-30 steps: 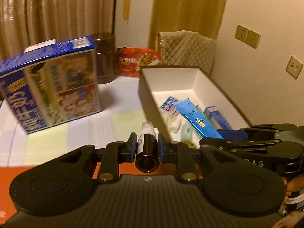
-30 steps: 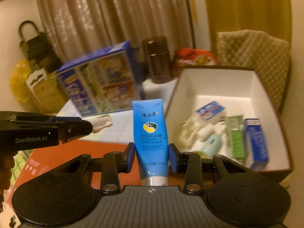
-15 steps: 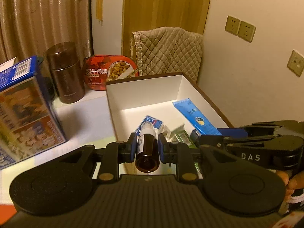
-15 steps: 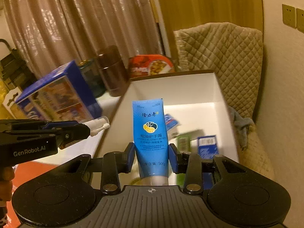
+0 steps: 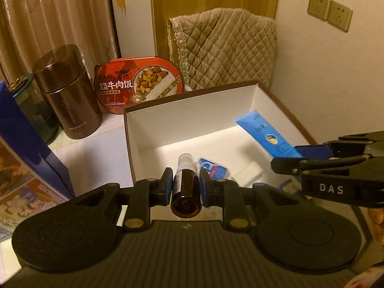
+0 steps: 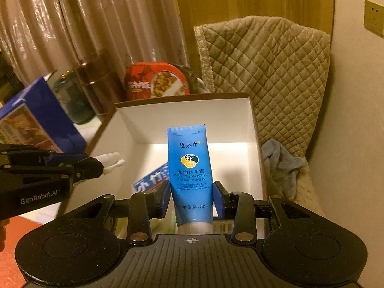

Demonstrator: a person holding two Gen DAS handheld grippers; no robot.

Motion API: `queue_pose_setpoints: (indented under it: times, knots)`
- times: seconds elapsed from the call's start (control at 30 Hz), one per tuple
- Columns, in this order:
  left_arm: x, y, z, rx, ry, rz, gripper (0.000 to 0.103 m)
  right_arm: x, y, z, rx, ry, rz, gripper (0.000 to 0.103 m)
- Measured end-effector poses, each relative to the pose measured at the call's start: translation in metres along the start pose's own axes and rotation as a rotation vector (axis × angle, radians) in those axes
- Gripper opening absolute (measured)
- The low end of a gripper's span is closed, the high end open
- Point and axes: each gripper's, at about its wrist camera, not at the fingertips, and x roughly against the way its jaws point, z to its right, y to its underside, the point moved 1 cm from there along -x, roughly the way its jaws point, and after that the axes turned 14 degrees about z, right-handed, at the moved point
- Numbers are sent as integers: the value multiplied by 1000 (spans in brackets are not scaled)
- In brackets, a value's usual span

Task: Organize rigid objects
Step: 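Carry the spray bottle and blue tube over the cardboard box, then open the left gripper to drop the spray bottle while the right releases the tube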

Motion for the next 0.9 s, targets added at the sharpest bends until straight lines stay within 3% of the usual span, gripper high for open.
queue_pose_setpoints:
  times: [0.5, 0.9]
  knots:
    - [-66, -6, -5, -52, -22, -53, 19, -51, -5, 7, 57, 40, -35, 35]
    - [-75, -11, -3, -62, -7, -31, 29, -59, -6, 12, 71, 54, -38, 35]
